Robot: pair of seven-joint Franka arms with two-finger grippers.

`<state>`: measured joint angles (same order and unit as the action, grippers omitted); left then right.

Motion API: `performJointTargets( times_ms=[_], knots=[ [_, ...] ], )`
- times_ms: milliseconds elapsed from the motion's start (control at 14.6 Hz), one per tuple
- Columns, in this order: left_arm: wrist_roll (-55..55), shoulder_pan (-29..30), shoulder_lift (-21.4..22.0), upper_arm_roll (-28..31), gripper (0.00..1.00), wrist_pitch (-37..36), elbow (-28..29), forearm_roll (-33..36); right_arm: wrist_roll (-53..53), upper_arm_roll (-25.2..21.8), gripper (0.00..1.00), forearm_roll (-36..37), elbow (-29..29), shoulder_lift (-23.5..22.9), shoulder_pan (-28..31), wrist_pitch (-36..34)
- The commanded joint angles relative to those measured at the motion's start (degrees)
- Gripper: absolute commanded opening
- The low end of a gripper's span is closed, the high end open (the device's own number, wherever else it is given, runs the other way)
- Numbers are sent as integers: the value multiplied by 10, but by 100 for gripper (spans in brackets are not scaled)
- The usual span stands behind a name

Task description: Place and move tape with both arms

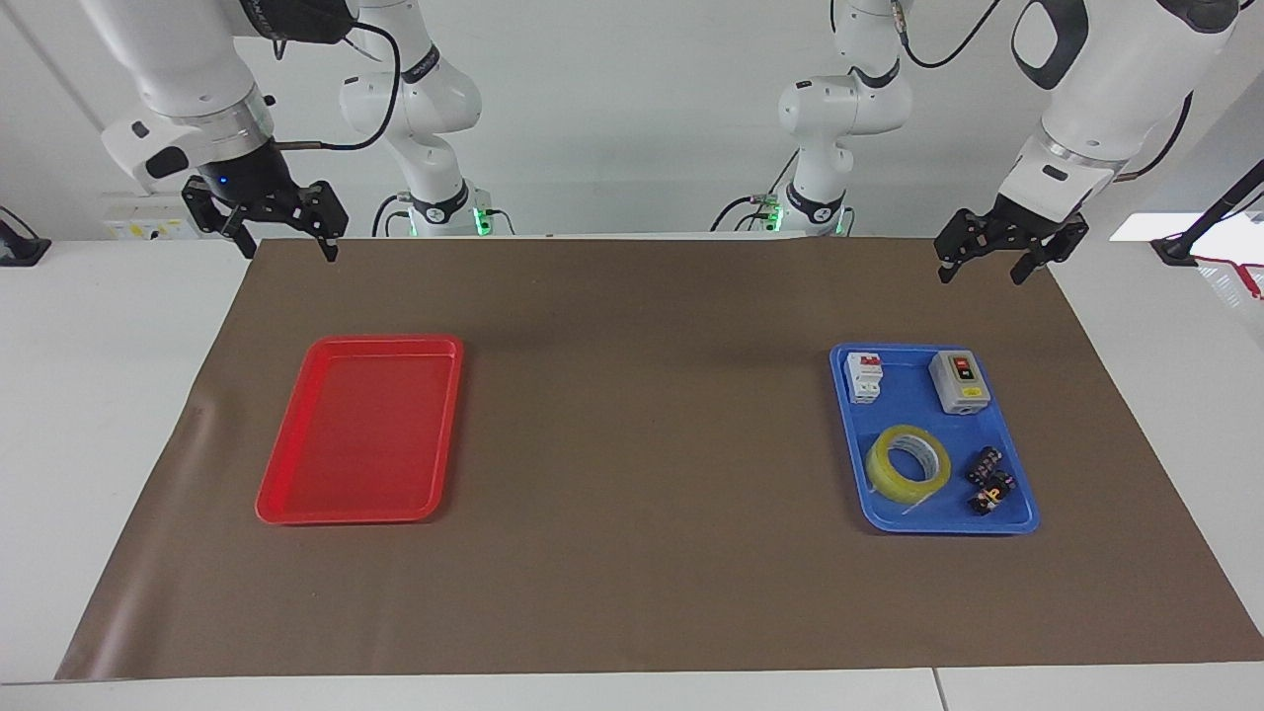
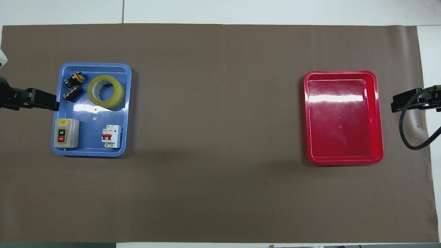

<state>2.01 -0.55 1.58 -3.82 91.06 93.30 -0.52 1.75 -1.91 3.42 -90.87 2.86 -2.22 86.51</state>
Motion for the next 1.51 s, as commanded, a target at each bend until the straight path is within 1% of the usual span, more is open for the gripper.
performJointTargets(
  times_ms=[0, 412, 619, 825, 1443],
  knots=[
    [3, -2, 12, 2, 100, -4, 11, -10, -10, 2, 100, -11, -14, 11, 3, 2],
    [2, 1, 18, 2, 100, -12, 10, -10, -9, 1, 100, -12, -14, 11, 4, 2],
    [2, 4, 18, 3, 100, -12, 11, -10, -8, 1, 100, -25, -14, 11, 5, 3],
    [3, 6, 18, 3, 100, -12, 12, -10, -11, 1, 100, -25, -15, 11, 7, 16],
    [3, 6, 18, 6, 100, -11, 13, -10, -12, 1, 100, -25, -15, 11, 6, 15]
  ],
)
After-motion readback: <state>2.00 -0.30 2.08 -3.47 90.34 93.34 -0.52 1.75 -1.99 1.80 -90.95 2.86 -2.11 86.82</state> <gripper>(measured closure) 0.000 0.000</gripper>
